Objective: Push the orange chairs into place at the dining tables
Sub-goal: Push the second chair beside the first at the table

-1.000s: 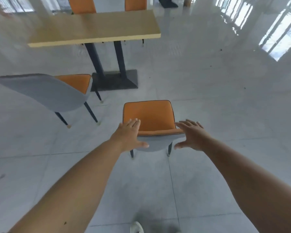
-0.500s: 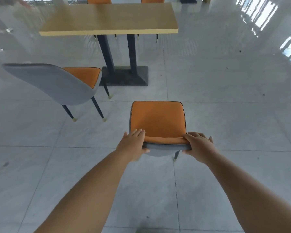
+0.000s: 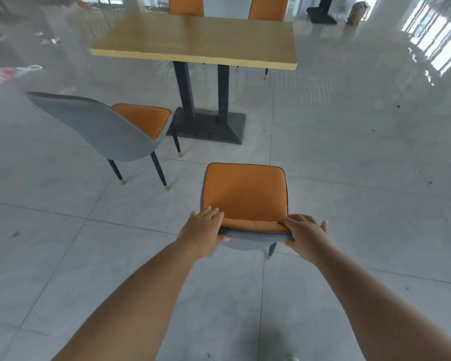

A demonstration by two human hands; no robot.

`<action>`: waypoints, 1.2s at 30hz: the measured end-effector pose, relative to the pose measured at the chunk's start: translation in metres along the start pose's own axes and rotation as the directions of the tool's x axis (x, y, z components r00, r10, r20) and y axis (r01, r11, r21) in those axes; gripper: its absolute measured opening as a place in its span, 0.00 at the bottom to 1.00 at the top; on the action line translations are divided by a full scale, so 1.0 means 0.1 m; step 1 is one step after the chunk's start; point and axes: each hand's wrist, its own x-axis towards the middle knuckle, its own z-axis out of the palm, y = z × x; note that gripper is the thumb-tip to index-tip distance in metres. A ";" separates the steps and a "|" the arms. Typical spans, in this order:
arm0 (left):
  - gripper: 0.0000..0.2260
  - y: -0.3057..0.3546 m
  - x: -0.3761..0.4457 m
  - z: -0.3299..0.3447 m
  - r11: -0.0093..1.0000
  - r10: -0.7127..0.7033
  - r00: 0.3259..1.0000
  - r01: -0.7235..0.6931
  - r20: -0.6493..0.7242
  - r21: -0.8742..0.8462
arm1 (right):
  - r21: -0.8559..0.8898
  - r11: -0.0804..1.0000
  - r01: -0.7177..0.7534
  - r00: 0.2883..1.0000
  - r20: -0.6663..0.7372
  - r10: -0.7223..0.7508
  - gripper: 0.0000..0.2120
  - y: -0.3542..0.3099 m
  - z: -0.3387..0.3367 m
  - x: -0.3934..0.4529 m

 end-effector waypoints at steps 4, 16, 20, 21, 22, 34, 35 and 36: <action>0.30 0.20 0.17 -0.04 0.997 -0.071 0.997 0.071 -0.007 -0.045 | 0.002 0.998 0.060 0.998 0.017 -0.060 0.17 0.27 -0.13 0.25; 0.29 0.23 0.83 -0.30 0.979 -0.173 0.985 0.172 0.000 -0.106 | -0.044 0.990 0.134 0.991 0.032 -0.132 0.18 0.51 -0.43 1.04; 0.29 -0.03 1.15 -0.49 0.982 -0.151 0.988 0.151 0.006 -0.114 | -0.048 0.993 0.109 0.994 0.017 -0.108 0.18 0.40 -0.54 1.41; 0.29 -0.12 1.24 -0.53 0.983 -0.143 0.990 0.143 0.010 -0.114 | -0.050 0.994 0.098 0.995 0.013 -0.097 0.18 0.35 -0.56 1.50; 0.29 -0.21 1.33 -0.58 0.985 -0.132 0.991 0.133 0.015 -0.112 | -0.049 0.995 0.084 0.996 0.011 -0.084 0.18 0.30 -0.57 1.60; 0.29 -1.06 2.46 -1.13 0.998 -0.006 1.000 0.007 0.003 -0.064 | 0.022 0.999 -0.041 0.999 -0.029 0.041 0.18 -0.05 -0.86 2.65; 0.29 -1.10 2.55 -1.18 0.998 0.000 1.000 0.001 0.003 -0.064 | 0.027 0.999 -0.045 0.998 -0.034 0.046 0.18 -0.05 -0.88 2.74; 0.29 -1.13 2.63 -1.23 0.998 0.005 1.000 -0.005 0.004 -0.063 | 0.028 0.998 -0.050 0.998 -0.036 0.051 0.18 -0.05 -0.91 2.82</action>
